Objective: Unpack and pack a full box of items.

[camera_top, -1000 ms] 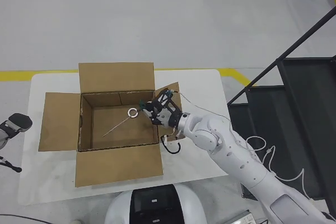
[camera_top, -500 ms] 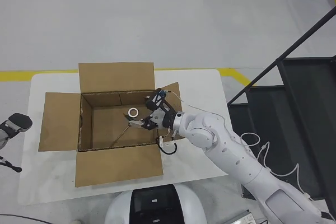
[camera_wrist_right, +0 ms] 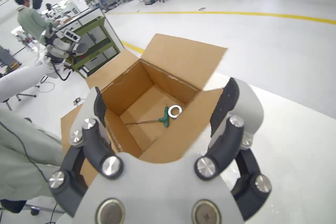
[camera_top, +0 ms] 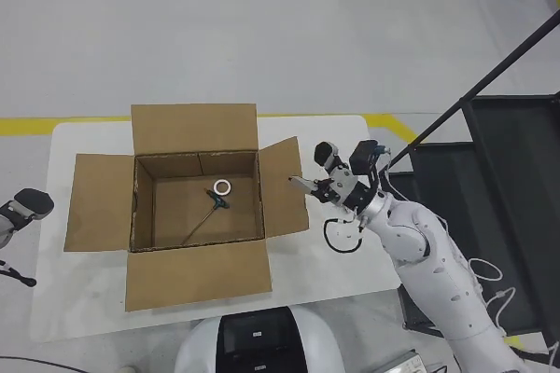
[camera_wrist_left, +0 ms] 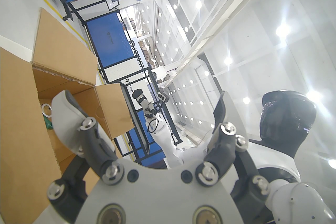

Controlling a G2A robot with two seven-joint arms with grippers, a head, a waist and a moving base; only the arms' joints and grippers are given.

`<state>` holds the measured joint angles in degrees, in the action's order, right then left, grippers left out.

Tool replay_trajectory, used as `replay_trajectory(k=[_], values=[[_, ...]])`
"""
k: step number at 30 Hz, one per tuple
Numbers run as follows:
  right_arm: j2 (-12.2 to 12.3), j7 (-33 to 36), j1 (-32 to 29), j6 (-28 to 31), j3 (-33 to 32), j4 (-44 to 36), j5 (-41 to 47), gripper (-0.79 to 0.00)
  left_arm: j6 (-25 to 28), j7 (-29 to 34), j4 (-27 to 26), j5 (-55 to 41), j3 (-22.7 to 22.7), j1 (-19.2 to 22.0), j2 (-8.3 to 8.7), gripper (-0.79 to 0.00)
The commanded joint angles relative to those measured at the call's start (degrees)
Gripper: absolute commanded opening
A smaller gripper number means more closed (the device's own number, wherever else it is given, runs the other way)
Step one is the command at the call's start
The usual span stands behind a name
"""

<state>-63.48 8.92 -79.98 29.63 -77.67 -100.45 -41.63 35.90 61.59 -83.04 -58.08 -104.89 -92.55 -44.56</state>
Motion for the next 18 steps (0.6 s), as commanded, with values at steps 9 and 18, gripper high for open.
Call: replay_trajectory(k=[9,18], values=[[-0.06,-0.37,-2.63,-11.48,-2.75,8.42,-3.94,0.000,0.00,0.00,0.00,0.00,0.00,0.00,0.00,0.000],[0.55,4.96,-3.26,-9.35,-3.87,17.39,-8.29,0.000,0.00,0.00,0.00,0.00,0.00,0.00,0.00,0.000]])
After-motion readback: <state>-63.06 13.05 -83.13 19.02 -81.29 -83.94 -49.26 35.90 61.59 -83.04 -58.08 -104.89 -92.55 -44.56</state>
